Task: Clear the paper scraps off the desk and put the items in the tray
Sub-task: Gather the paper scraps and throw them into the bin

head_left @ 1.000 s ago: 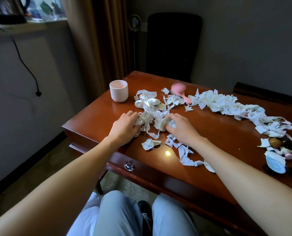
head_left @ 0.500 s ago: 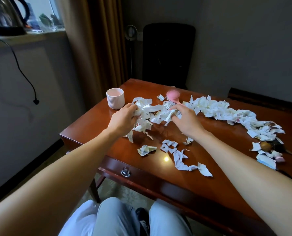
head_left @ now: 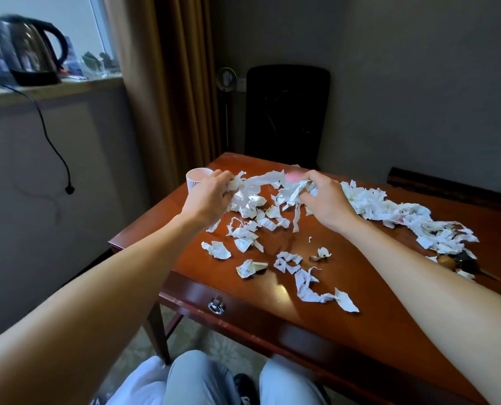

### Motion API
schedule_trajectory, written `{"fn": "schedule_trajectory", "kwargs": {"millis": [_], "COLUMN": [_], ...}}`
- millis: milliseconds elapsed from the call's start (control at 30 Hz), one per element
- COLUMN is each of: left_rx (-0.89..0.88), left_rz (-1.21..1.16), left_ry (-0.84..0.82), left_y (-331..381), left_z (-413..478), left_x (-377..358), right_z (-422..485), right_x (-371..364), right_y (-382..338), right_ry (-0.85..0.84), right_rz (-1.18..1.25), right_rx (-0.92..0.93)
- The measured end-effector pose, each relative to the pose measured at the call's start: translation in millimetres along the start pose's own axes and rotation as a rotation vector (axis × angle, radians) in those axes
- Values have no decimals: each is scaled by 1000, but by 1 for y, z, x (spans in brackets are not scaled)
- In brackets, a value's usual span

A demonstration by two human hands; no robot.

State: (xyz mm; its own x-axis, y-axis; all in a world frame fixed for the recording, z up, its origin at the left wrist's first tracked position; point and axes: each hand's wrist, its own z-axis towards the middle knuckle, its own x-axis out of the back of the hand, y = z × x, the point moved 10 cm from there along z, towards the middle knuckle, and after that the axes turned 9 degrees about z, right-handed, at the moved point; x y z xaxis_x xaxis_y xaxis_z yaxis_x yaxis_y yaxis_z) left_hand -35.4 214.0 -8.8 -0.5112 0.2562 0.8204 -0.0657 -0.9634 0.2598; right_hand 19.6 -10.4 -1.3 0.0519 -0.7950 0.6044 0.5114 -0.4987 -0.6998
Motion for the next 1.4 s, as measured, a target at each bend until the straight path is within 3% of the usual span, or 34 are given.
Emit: {"fn": "schedule_trajectory", "kwargs": {"millis": [633, 1400], "left_rx": [118, 447], "left_rz": [96, 207], "left_ry": [134, 130], "left_y": [-51, -212], "left_z": [-39, -211], "left_x": [91, 177], "right_z": [4, -58], "right_x": [-51, -244], "right_y": [-95, -232], "right_ry": [-45, -323], "right_rz": [-13, 189], "right_rx": [163, 323]}}
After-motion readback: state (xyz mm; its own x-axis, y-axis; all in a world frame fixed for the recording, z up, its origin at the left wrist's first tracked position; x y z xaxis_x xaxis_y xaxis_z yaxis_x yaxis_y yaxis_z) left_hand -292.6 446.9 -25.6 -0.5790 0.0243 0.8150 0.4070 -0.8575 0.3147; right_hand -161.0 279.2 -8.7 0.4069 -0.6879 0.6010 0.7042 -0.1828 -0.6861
